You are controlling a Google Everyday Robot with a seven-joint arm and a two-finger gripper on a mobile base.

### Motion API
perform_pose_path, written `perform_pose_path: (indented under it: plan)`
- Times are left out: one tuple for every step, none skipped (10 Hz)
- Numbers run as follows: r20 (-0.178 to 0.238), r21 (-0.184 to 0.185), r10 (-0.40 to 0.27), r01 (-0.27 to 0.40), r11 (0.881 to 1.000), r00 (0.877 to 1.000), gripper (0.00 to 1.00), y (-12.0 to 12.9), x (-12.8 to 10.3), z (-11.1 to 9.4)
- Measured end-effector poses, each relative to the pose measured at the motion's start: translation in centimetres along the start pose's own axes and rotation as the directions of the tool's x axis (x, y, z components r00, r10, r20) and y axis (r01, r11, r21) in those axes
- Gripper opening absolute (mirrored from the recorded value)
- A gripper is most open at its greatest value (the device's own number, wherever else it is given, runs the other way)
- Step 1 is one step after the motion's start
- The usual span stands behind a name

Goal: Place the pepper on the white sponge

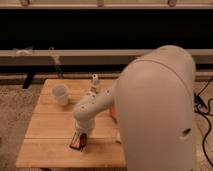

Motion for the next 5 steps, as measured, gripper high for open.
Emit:
perform_pose_path:
  plan:
    - [0.004,0.005,0.019,-0.019,1.0,1.0,0.0,-2.1,0.4,-0.5]
    - [0.005,0.011,0.038,-0.038,0.999,0.999,0.0,-4.0,0.7,-0.8]
    - [0.003,0.017,0.059,-0.059,0.998,0.998,0.0,-5.9,1.0,-1.0]
    - [0.001,0.022,0.084,-0.084,0.996,0.996,0.0,-7.9,1.2,-1.1]
    - [-0.001,0.026,0.109,-0.109,0.994,0.994,0.0,-9.7,1.4,-1.1]
